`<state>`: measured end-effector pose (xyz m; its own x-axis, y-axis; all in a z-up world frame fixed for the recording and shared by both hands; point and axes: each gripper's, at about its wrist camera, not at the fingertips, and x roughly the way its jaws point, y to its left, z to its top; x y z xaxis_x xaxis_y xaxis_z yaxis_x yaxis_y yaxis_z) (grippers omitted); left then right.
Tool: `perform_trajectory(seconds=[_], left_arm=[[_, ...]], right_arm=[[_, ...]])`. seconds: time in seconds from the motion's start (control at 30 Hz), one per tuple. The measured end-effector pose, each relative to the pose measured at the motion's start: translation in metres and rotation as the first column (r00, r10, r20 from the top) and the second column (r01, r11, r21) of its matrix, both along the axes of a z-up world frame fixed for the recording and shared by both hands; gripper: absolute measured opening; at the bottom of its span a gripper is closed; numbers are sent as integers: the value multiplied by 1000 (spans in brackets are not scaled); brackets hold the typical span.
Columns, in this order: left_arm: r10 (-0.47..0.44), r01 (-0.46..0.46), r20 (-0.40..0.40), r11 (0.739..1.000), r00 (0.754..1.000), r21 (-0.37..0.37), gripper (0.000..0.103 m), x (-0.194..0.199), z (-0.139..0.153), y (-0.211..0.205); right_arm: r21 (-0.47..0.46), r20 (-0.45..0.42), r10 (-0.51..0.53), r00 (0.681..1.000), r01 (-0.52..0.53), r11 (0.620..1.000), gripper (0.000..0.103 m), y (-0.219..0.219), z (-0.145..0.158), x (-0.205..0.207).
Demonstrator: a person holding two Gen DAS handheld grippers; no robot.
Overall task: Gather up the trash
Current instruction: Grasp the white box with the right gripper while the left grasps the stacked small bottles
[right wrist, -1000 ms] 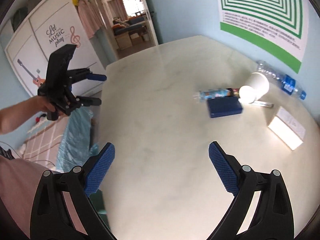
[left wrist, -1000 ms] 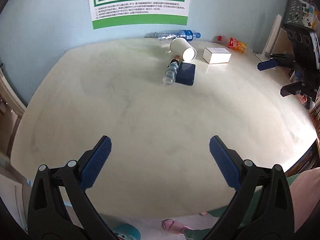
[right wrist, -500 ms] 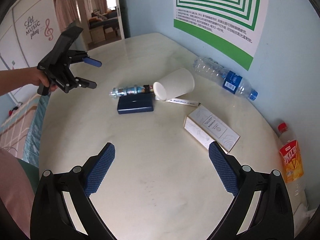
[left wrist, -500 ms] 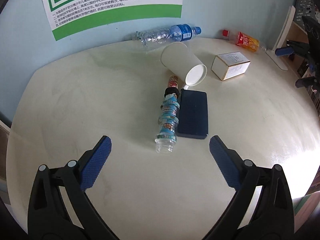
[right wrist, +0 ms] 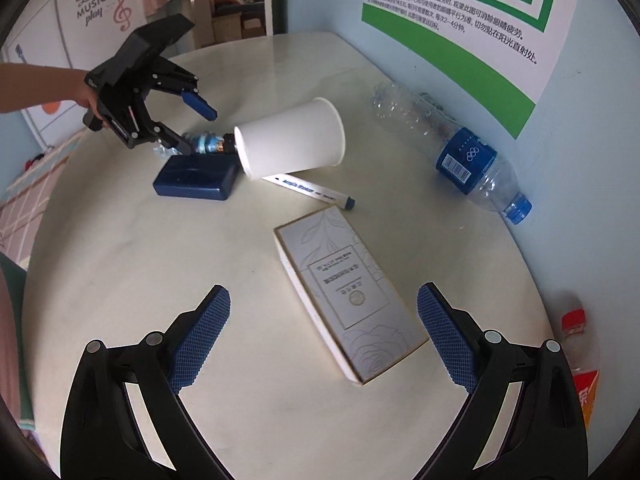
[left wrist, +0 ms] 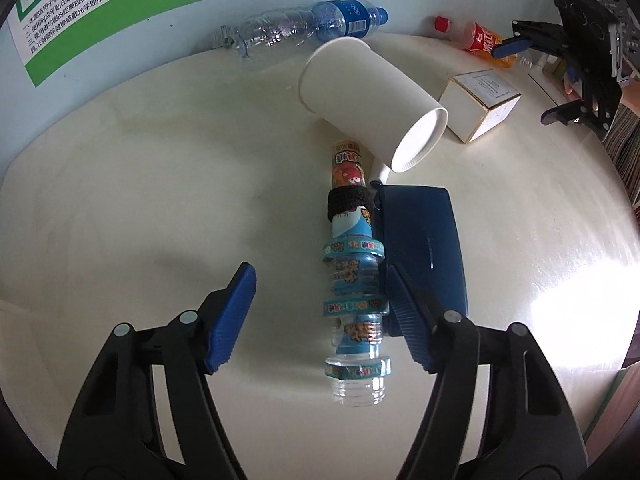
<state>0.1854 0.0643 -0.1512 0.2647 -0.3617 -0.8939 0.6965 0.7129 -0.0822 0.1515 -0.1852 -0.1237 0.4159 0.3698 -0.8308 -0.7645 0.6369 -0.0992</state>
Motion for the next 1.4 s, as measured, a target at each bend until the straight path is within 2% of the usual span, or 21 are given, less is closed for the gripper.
perform_trajectory(seconds=[0.13,0.2,0.23,0.3,0.33,0.37,0.47,0.73,1.03,1.2,1.4], left_arm=[[3,-2,-38,1000,999,23,50,5,-11,-2],[-20,21,-24,1000,1000,22,50,3,-12,-4],[-24,25,-22,999,999,23,46,3,-13,-6],[-39,39,-24,999,999,24,34,4,-12,-10],[-47,48,-23,998,999,29,31,4,-12,-12],[-62,62,-22,997,998,34,31,4,-12,-15],[-97,98,-16,994,995,46,31,1,-12,-22],[-63,63,1,997,998,40,31,-10,-2,-8],[65,-66,57,998,996,14,31,-38,28,35],[130,-131,88,991,988,5,31,-70,42,64],[210,-212,126,977,969,-1,31,-119,56,101]], right_arm=[[-26,-52,16,999,-18,1000,92,-3,-20,26],[-29,-71,17,997,-19,999,92,-4,-26,34],[-26,-81,21,996,-23,999,91,-3,-28,37],[-5,-94,31,995,-32,999,83,-2,-30,40],[2,-107,40,993,-40,999,70,0,-31,41],[-3,-113,47,992,-47,999,62,2,-33,43],[-33,-128,79,989,-84,996,51,12,-37,41],[-18,-153,90,984,-93,995,49,20,-31,24],[43,-150,76,986,-70,997,49,23,7,5],[60,-128,125,984,-118,991,49,49,31,-12],[71,-105,219,970,-213,975,49,107,52,-34]])
